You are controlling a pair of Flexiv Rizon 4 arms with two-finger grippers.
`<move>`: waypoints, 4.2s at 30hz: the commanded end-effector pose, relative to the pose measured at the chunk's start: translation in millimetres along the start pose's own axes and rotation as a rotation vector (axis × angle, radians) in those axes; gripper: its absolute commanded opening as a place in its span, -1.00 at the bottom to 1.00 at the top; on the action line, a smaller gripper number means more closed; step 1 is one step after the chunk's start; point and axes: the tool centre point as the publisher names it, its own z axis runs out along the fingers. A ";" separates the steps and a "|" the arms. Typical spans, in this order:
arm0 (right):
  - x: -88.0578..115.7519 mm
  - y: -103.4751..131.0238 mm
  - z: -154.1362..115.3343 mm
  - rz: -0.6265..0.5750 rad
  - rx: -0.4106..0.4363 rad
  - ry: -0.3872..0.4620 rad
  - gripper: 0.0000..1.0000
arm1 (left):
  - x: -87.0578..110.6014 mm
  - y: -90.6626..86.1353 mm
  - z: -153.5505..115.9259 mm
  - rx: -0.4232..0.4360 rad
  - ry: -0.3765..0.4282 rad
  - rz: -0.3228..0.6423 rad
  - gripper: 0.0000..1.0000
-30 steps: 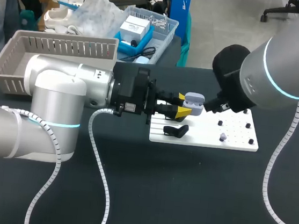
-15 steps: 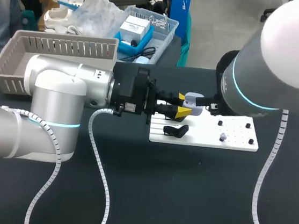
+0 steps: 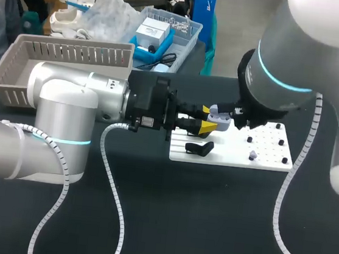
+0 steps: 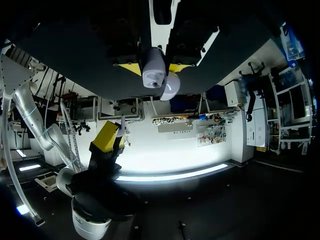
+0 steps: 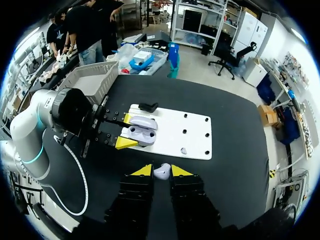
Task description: Pick up each earbud case from the left stands, insert the matching earbuds, close the lid, and place the case in the box.
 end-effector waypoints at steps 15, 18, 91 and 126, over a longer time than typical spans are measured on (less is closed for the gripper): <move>-6.1 4.8 -2.6 0.000 0.015 0.044 -1.00 | 0.4 0.0 0.2 -0.001 -0.001 0.000 -1.00; -6.1 4.8 -2.6 0.000 0.015 0.044 -1.00 | 0.4 0.0 0.2 -0.001 -0.001 0.000 -1.00; -36.0 28.5 32.1 0.359 0.108 0.086 -1.00 | 0.4 0.0 0.2 -0.001 -0.001 0.000 -1.00; -36.0 21.1 47.8 0.262 0.078 0.067 -1.00 | 0.4 0.0 0.2 -0.001 -0.001 0.000 -1.00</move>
